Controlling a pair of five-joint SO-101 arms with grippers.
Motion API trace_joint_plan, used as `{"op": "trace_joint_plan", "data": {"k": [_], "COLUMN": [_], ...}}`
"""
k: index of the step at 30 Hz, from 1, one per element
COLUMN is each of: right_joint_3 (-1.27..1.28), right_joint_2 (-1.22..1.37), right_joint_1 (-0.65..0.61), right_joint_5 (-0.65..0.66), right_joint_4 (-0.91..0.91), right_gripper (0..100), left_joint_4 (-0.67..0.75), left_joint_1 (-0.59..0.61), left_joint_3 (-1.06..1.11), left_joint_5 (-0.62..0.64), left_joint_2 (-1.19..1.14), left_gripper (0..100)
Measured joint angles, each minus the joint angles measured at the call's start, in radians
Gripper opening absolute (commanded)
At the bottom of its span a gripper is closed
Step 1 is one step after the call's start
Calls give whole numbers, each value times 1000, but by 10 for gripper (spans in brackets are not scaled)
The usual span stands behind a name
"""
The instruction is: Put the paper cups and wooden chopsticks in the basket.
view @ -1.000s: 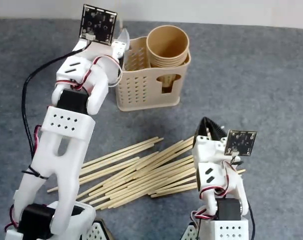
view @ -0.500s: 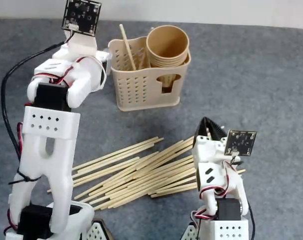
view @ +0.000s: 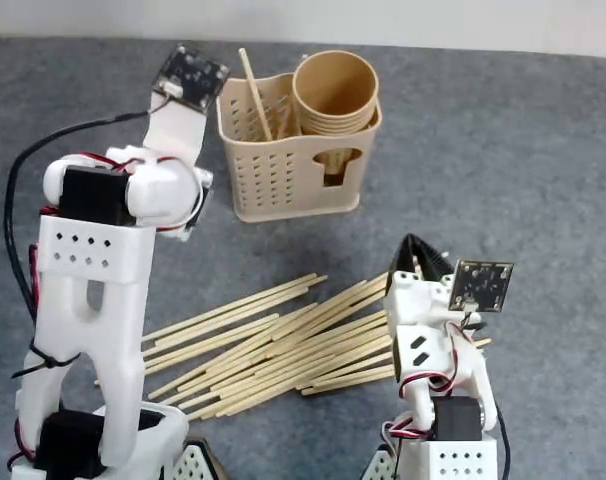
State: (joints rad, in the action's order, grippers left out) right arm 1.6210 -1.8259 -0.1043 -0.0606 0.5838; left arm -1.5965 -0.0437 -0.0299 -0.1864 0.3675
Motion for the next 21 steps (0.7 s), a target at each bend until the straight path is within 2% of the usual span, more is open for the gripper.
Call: {"op": "trace_joint_plan", "data": {"k": [8,10,14,21], "right_joint_3": [0,0,0,0], "right_joint_2": [0,0,0,0], "right_joint_1": [0,0,0,0], "right_joint_5": [0,0,0,0], "right_joint_4": [0,0,0,0], "right_gripper": [5,5,5,5], "left_joint_4": [-71,-71,-71,-32], "left_joint_1": [0,-3,-46,-77], "left_joint_3": [31,71,153,304], "left_joint_5": [-109,-120,-187,-308], "left_joint_2": [0,0,0,-2], "left_gripper": [68,75,157,151]}}
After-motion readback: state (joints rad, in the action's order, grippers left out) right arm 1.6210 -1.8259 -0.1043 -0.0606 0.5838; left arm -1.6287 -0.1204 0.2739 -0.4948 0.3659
